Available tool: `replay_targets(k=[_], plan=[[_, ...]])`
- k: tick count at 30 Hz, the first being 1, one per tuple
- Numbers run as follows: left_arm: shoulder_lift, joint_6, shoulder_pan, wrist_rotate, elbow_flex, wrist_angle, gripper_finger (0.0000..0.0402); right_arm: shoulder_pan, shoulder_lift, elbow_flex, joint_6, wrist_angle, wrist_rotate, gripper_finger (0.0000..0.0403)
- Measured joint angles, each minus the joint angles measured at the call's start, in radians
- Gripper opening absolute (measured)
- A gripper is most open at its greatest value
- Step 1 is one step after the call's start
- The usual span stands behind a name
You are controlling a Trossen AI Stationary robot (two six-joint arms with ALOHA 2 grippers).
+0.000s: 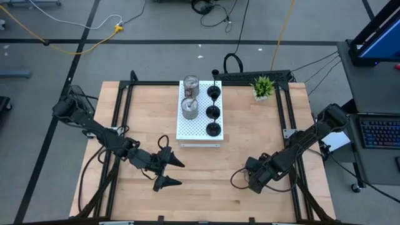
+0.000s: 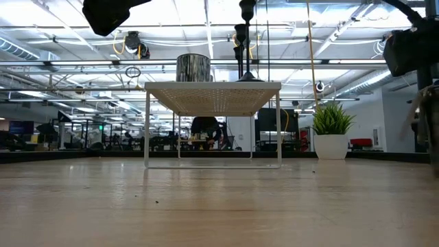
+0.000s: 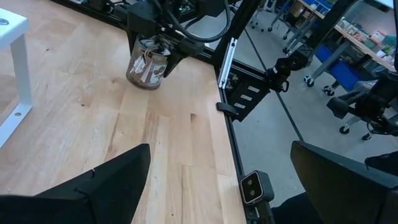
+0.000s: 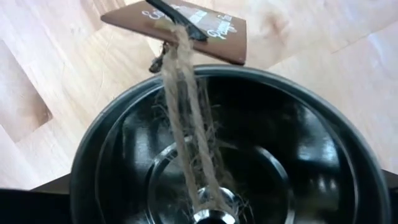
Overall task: Pick & Place candle stick holders
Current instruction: Put the brown scented candle on the shelf aligned with the brown scented candles
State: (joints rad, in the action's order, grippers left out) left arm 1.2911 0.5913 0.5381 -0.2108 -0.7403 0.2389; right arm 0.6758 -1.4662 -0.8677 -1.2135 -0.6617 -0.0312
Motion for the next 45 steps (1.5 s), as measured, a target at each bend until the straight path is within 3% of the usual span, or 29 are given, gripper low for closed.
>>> replay_targets(k=[12,29,35,45], plan=[[0.0,-0.002,0.0,0.0,0.0,-0.003,0.0395,-0.021,0.0,-0.001,0.039,0.023,-0.129,0.0391],[0.0,-0.006,0.0,0.0,0.0,-0.005,0.0395,-0.022,0.0,-0.001,0.036,0.022,-0.096,0.0391],[0.0,-0.007,0.0,0.0,0.0,-0.006,0.0395,-0.022,0.002,-0.001,0.044,0.022,-0.099,0.0352],[0.0,-0.007,0.0,0.0,0.0,-0.007,0.0395,-0.022,0.002,-0.001,0.048,0.022,-0.098,0.0349]])
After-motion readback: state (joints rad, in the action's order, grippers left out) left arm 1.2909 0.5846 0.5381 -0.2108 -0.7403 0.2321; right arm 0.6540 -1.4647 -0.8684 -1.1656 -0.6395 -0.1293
